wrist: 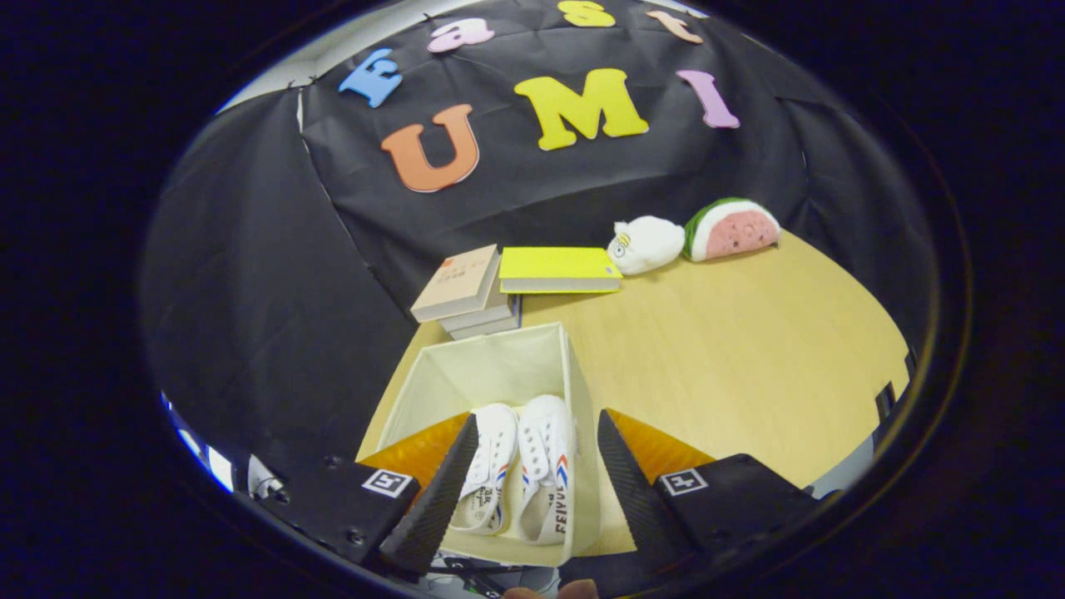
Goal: Open the storage box then place both shoes into the box .Put the left shoe in first, then the right shoe, with the right side of both shoes facing outward in a uniform manner.
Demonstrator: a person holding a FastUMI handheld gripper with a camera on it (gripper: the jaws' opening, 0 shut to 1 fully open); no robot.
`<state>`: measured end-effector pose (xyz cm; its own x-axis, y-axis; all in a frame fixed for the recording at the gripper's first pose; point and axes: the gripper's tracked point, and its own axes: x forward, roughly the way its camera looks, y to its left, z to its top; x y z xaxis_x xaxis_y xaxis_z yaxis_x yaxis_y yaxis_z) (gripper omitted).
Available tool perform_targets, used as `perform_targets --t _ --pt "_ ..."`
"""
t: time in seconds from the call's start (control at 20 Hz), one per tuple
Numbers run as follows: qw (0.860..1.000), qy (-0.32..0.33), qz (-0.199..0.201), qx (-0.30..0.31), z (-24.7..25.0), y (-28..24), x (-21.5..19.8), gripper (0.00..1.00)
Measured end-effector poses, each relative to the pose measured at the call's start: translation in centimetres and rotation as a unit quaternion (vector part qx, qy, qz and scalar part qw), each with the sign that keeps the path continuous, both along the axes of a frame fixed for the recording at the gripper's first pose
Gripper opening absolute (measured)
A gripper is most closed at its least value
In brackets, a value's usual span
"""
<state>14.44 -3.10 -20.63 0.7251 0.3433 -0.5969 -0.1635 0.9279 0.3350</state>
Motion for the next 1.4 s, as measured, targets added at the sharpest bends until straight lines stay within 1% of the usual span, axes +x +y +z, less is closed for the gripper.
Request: perform_targets --t 0.1,0.2,0.35,0.4,0.45,0.65,0.85,1.1,1.25,1.4 --pt "0.998 -0.055 0.005 -0.022 0.8 -1.2 1.2 0.92" --pt "0.991 -0.121 0.013 -0.058 1.9 -2.6 2.6 0.92" --pt "0.968 -0.224 0.013 -0.116 4.5 -5.9 3.5 0.96" --pt "0.961 -0.245 0.008 -0.126 5.1 -6.9 3.5 0.98" --pt "0.959 -0.255 0.008 -0.126 5.4 -7.2 3.1 0.99" --pt "0.958 -0.257 0.011 -0.124 3.4 -7.8 2.4 0.99" --pt "0.956 -0.272 -0.005 -0.110 3.1 -8.6 2.1 0.99" --pt "0.947 -0.308 -0.048 -0.080 4.4 -10.8 0.1 0.99" --pt "0.942 -0.317 -0.058 -0.090 4.1 -11.5 -0.3 0.99" --pt "0.944 -0.313 -0.058 -0.085 3.7 -11.8 0.2 0.99"
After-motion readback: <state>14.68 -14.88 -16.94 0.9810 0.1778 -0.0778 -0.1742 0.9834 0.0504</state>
